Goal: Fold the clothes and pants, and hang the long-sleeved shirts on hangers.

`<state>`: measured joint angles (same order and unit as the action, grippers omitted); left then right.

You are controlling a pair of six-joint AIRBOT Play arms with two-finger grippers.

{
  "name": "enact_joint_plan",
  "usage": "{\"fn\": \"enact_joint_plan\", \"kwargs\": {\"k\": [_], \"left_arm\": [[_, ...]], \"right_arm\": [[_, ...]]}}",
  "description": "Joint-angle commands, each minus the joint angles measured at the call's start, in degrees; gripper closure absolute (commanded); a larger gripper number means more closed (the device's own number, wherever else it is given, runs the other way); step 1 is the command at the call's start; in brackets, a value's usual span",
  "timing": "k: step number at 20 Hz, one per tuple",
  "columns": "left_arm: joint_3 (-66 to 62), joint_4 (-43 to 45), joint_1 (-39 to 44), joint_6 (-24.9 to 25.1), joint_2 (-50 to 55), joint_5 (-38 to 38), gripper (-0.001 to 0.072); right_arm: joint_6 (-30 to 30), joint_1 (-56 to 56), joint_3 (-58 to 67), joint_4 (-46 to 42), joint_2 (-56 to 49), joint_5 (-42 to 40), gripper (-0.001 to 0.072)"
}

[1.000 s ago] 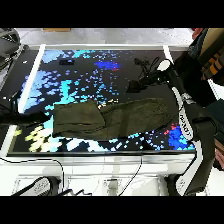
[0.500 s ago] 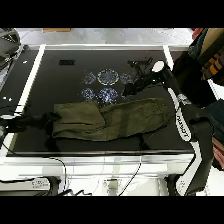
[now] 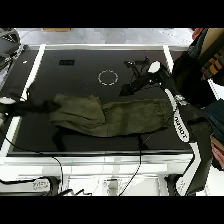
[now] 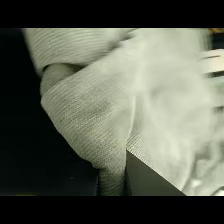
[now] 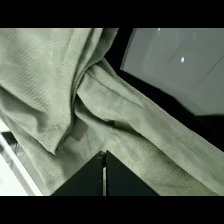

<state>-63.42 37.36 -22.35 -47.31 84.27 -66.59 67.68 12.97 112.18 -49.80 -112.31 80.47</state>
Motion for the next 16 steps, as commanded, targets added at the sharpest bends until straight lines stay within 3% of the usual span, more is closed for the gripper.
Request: {"fn": "enact_joint_plan", "kwargs": {"k": [1, 6, 11, 14, 16], "left_arm": [[-9.5, 0.7, 2.8, 0.2, -6.7, -3.5, 0.0689], [-12.1, 0.7, 8.1, 0.2, -17.6, -3.6, 0.0689], [-12.1, 0.7, 14.6, 0.2, -22.1, -3.6, 0.0688], [-12.0, 0.7, 18.6, 0.2, -20.9, -3.6, 0.0688], [-12.0, 0.7, 21.2, 0.2, -19.1, -3.5, 0.0688]], "right_arm": [[0.2, 2.0, 0.0, 0.1, -0.3, -5.1, 0.0683], [1.2, 10.4, 0.0, 2.5, -3.0, -12.3, 0.0683], [3.9, 23.4, 0.0, 2.6, -7.2, -26.6, 0.0683], [8.0, 27.6, 0.0, -2.9, -7.8, -33.0, 0.0683], [12.0, 26.4, 0.0, -9.0, -7.3, -30.8, 0.0683]]}}
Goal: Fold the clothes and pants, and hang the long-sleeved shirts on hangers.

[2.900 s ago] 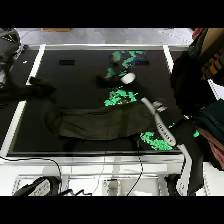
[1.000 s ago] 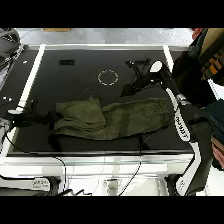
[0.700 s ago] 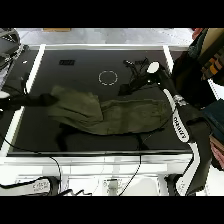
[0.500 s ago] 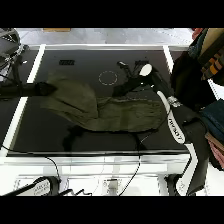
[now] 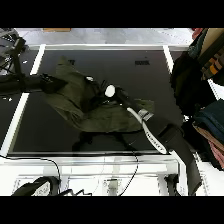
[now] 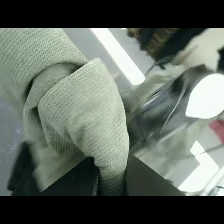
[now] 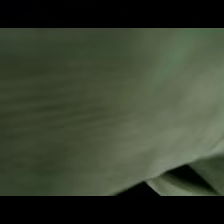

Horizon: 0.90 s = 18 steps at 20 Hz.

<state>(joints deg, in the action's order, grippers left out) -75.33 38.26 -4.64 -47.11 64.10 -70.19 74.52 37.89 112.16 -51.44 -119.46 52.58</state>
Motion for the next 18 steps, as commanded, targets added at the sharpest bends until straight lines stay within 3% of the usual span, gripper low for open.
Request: {"fn": "enact_joint_plan", "kwargs": {"k": [1, 4, 7, 9, 11, 15, 16, 17, 18], "left_arm": [[-0.1, -0.2, 4.9, 0.0, 2.1, 0.1, 0.0688], [-0.1, -0.2, 9.3, 0.0, 6.1, 0.1, 0.0688], [-0.1, -1.1, 15.7, 0.0, 10.9, 2.3, 0.0688], [-0.1, -4.3, 21.8, 0.0, 14.5, 7.0, 0.0688], [-0.1, -8.5, 28.6, 0.0, 18.2, 17.5, 0.0688], [-0.1, -22.3, 42.1, -2.2, 25.4, 46.8, 0.0686], [-0.1, -23.7, 44.8, -2.1, 26.7, 49.4, 0.06], [-0.1, -23.7, 47.1, -2.1, 27.7, 49.6, 0.0202], [-0.1, -23.6, 48.6, -2.0, 28.3, 49.3, 0.0017]], "right_arm": [[6.8, -0.1, 0.0, -10.8, 0.3, -0.4, 0.0683], [4.4, -8.7, 0.0, -18.0, 3.6, 13.0, 0.0683], [-3.1, -19.9, 0.0, -18.1, 8.9, 28.0, 0.0683], [-3.7, -27.8, 0.0, -17.9, 13.0, 32.1, 0.0683], [-3.0, -35.7, 0.0, -17.4, 17.4, 32.0, 0.0683], [-1.7, -46.0, 0.0, -16.6, 23.1, 32.7, 0.0682], [-1.7, -47.8, 0.0, -16.6, 23.9, 33.0, 0.0683], [-1.8, -49.2, 0.0, -16.7, 24.2, 33.1, 0.0683], [-2.2, -50.6, 0.0, -16.8, 24.0, 33.2, 0.0683]]}}
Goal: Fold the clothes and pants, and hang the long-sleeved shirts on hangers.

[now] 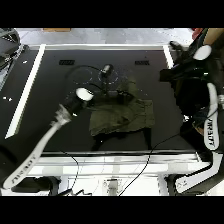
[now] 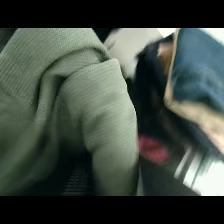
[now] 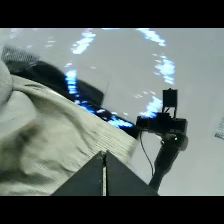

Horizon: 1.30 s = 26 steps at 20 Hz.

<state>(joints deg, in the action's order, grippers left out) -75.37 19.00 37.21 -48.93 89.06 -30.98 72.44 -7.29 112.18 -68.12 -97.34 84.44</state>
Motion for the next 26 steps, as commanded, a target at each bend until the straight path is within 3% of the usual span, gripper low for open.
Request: {"fn": "enact_joint_plan", "kwargs": {"k": [1, 4, 8, 9, 10, 11, 15, 18, 21, 26], "left_arm": [[0.0, -3.6, 7.8, -0.1, 3.5, 9.9, 0.0001], [0.0, -0.8, 7.3, -0.1, 2.9, 8.9, 0.0002], [0.0, 2.0, 1.9, -0.2, 1.1, 5.8, 0.0003], [0.0, 2.0, 0.5, -0.2, 0.8, 4.7, 0.0004], [0.0, 2.0, -1.0, -0.2, 0.6, 3.4, 0.0003], [0.0, 2.0, -2.2, -0.2, 0.6, 2.4, 0.0004], [0.0, 4.1, -4.5, -0.2, 0.7, 1.2, 0.0007], [0.0, 9.6, -4.5, -0.2, 0.7, 1.1, 0.0014], [0.0, 9.7, -4.5, -0.2, 0.7, 1.1, 0.0015], [0.0, 13.0, -4.5, -0.2, 0.7, 1.0, 0.0015]], "right_arm": [[-0.2, -7.0, -0.4, -0.1, 1.7, 1.2, 0.0683], [-3.3, -11.8, -8.0, 2.8, 1.6, 2.5, 0.0683], [-15.4, -17.8, -29.2, 23.2, 1.7, 4.9, 0.0678], [-15.6, -18.0, -34.3, 25.9, 1.7, 3.9, 0.051], [-15.6, -17.8, -38.2, 26.3, 1.7, 2.4, 0.0212], [-15.6, -17.0, -41.9, 25.9, 1.7, 0.1, -0.0001], [-15.5, -11.3, -48.9, 25.9, 1.7, -7.3, 0.0002], [-15.5, -5.7, -48.9, 27.0, 1.9, -12.6, 0.0002], [-15.4, -1.8, -46.9, 25.7, 1.9, -15.9, 0.0003], [-7.9, -1.8, -41.3, 17.1, 1.9, -17.6, 0.0003]]}}
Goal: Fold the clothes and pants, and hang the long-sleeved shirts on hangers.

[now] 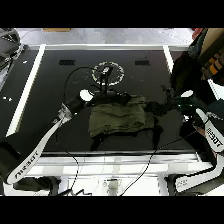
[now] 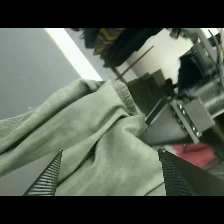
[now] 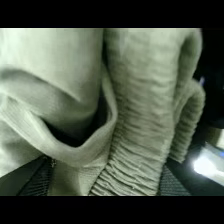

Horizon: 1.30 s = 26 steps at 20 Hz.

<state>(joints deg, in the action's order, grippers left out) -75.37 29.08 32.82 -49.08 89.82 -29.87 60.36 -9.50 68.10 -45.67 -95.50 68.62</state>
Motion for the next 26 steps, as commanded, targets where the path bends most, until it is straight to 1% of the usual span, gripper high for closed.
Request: {"fn": "enact_joint_plan", "kwargs": {"k": [1, 2, 3, 4, 5, 6, 7, 9, 10, 11, 13, 14, 15, 16, 17, 18, 21, 23, 24, 26], "left_arm": [[0.0, 4.0, -0.1, 0.0, 0.0, -0.2, 0.0015], [0.0, 4.2, -0.1, 0.0, 0.0, -0.7, 0.0015], [0.0, 4.2, -0.1, 0.0, 0.0, -1.1, 0.0015], [0.0, 4.2, -0.1, 0.0, 0.0, -1.5, 0.0015], [0.0, 4.2, -0.1, 0.0, 0.0, -1.5, 0.0015], [0.0, 4.2, -0.1, 0.0, 0.0, -1.5, 0.0015], [0.0, 4.2, -0.1, 0.0, 0.0, -1.5, 0.0015], [0.0, 4.2, -0.1, 0.0, 0.0, -1.5, 0.0015], [0.0, 4.1, -0.1, 0.0, 0.0, -1.5, 0.0015], [0.0, 4.1, -0.1, 0.0, 0.0, -1.5, 0.0015], [0.0, 4.1, -0.1, 0.0, 0.0, -1.5, 0.0015], [0.0, 4.1, -0.1, 0.0, 0.0, -1.5, 0.0015], [0.0, 4.1, -0.1, 0.0, 0.0, -1.5, 0.0015], [0.0, 4.1, -0.1, 0.0, 0.0, -1.5, 0.0015], [0.0, 4.1, -0.1, 0.0, 0.0, -1.5, 0.0015], [0.0, 4.1, -0.1, 0.0, 0.0, -1.5, 0.0015], [0.0, 4.1, -0.1, 0.0, 0.0, -1.5, 0.0015], [0.0, 4.1, -0.1, 0.0, 0.0, -1.5, 0.0015], [0.0, 4.1, -0.1, 0.0, 0.0, -1.5, 0.0015], [0.0, 4.1, -0.1, 0.0, 0.0, -1.5, 0.0015]], "right_arm": [[5.0, -0.1, 4.4, -7.6, 0.0, -1.5, 0.0011], [5.0, -0.9, 6.1, -9.3, 0.0, -0.9, 0.0046], [5.0, -1.8, 7.8, -10.8, 0.0, -0.4, 0.0125], [4.9, -3.1, 9.2, -12.6, 0.0, 0.4, 0.026], [4.9, -4.7, 10.2, -14.1, 0.0, 1.6, 0.0432], [4.4, -6.4, 10.6, -14.9, 0.1, 3.0, 0.0568], [3.0, -8.4, 10.5, -15.0, 0.0, 5.3, 0.0683], [0.1, -12.5, 9.4, -14.2, 0.0, 9.8, 0.0683], [-1.6, -14.4, 7.9, -12.6, 0.0, 11.6, 0.0683], [-3.7, -16.5, 5.2, -8.8, 0.0, 12.5, 0.0683], [-9.7, -19.7, -2.7, 6.0, 0.0, 12.3, 0.0683], [-12.6, -20.6, -7.0, 14.0, 0.0, 11.0, 0.0643], [-13.0, -20.9, -11.1, 20.1, 0.0, 7.8, 0.0334], [-12.9, -20.7, -14.0, 23.4, 0.0, 4.2, 0.005], [-12.3, -20.1, -16.0, 24.8, 0.0, 0.7, 0.0011], [-11.4, -19.2, -16.9, 24.2, 0.0, -2.1, 0.0009], [-8.5, -15.2, -17.0, 23.5, 0.0, -6.6, 0.0008], [-3.4, -12.2, -17.0, 23.5, 0.0, -11.4, 0.0009], [-1.4, -10.8, -16.9, 23.8, 0.0, -12.7, 0.001], [-0.8, -8.7, -16.9, 24.9, 0.0, -12.3, 0.001]]}}
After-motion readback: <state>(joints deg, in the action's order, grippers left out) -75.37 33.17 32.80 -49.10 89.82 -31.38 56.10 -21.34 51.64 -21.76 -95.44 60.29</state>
